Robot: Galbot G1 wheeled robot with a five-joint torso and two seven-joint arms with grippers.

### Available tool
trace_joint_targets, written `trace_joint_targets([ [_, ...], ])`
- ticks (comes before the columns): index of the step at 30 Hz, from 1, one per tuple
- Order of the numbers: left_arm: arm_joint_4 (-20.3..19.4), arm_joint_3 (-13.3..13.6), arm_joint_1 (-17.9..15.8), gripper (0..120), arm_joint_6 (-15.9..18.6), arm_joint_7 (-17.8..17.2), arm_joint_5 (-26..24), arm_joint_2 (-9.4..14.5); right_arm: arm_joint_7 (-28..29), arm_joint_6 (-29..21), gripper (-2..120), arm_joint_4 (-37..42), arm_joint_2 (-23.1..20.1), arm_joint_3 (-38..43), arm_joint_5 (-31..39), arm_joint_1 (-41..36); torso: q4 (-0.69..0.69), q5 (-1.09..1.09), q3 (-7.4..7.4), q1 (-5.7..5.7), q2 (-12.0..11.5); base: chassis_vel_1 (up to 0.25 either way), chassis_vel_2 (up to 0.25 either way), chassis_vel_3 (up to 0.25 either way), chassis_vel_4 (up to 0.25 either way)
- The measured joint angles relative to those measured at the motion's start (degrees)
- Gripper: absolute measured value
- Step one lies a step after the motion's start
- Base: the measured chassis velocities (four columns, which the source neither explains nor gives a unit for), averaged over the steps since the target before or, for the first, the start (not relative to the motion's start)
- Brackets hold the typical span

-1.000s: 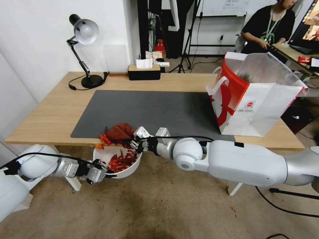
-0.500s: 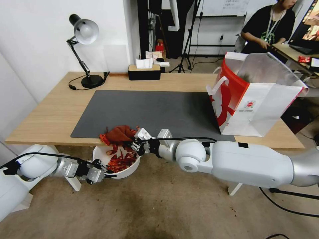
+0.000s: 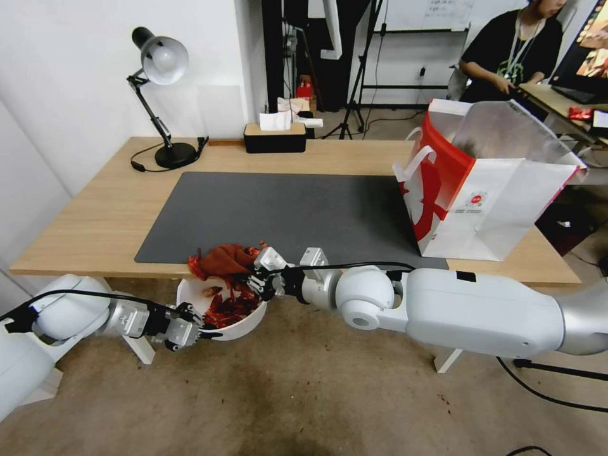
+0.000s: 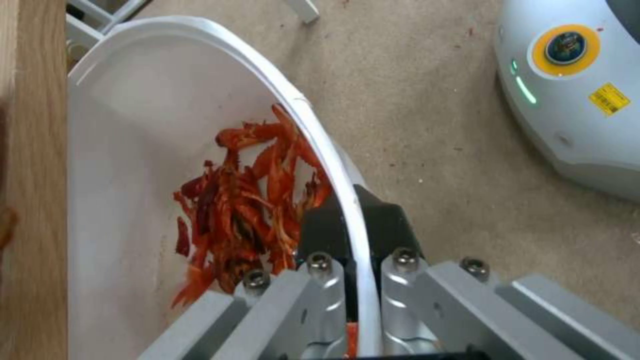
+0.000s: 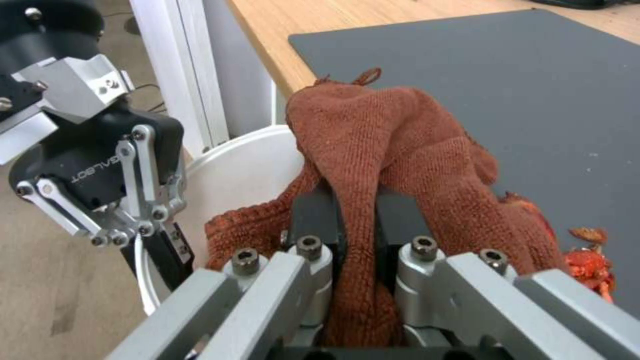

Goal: Sweep shrimp from table into container with towel, then put container into takeout bag.

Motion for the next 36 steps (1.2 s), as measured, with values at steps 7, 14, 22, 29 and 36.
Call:
trace_joint_targets([
  [7,0.0,0.0,0.0,0,0.0,0.0,0.0,0.0,-0.5,-0.1,4,0.7,-0.7,-0.1,0.1,0.3,0.00,0.00,0.00,0.00,0.0,0.000,0.000,0.000,0.000],
  [14,-0.2,0.0,0.1,0,0.1,0.0,0.0,0.0,-0.7,-0.1,4,1.3,-1.0,-0.1,0.3,0.2,0.00,0.00,0.00,0.00,0.0,0.000,0.000,0.000,0.000],
  [22,-0.4,0.0,1.0,0,0.1,-0.1,0.0,0.1,-0.6,0.0,4,1.8,-1.2,0.5,0.4,0.2,0.00,0.00,0.00,0.00,0.0,0.000,0.000,0.000,0.000],
  [29,-0.5,0.0,1.3,0,0.2,-0.1,0.0,0.1,-0.3,0.4,4,1.7,-1.2,4.0,0.5,-0.1,0.00,0.00,0.00,0.00,0.0,0.000,0.000,0.000,0.000],
  [36,-0.7,0.0,1.5,0,0.2,-0.1,0.1,0.1,-0.2,0.6,4,1.1,-1.2,6.7,0.9,0.0,0.00,0.00,0.00,0.00,0.0,0.000,0.000,0.000,0.000],
])
